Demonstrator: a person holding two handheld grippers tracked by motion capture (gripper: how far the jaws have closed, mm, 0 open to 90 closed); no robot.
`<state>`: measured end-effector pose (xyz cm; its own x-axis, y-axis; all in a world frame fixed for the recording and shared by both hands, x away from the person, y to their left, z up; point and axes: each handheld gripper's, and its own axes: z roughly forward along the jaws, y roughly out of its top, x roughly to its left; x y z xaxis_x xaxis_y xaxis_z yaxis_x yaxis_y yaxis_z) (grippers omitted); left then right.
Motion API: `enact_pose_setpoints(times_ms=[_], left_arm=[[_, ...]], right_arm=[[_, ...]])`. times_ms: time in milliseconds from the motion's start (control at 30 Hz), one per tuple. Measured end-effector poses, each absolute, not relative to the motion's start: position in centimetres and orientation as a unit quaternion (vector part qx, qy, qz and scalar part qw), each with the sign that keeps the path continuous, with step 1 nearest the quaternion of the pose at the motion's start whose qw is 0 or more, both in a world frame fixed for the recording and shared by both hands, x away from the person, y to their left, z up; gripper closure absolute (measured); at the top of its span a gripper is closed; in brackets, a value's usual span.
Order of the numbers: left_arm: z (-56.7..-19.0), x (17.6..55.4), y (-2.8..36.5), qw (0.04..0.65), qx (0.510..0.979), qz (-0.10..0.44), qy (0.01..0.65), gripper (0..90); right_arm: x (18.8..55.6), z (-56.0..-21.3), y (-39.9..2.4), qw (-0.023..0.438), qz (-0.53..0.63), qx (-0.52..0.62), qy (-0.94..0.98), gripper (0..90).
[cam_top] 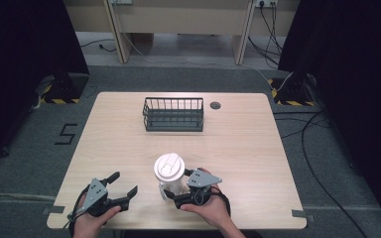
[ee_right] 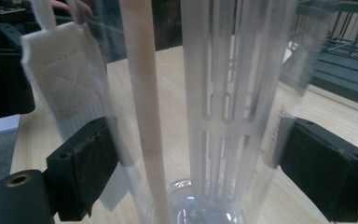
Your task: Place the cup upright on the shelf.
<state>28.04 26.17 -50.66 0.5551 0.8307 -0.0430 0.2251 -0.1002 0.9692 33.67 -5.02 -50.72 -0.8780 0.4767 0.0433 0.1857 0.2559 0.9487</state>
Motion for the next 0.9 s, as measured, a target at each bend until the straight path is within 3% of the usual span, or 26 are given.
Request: enact_pose_setpoints(times_ms=[900], left_arm=[[-50.6,28.0,26.1,0.555,0.693,0.269,0.374,15.9]], right_arm=[[34.3,-51.5,-3.8,0.117,0.581,0.205,0.779,18.1]])
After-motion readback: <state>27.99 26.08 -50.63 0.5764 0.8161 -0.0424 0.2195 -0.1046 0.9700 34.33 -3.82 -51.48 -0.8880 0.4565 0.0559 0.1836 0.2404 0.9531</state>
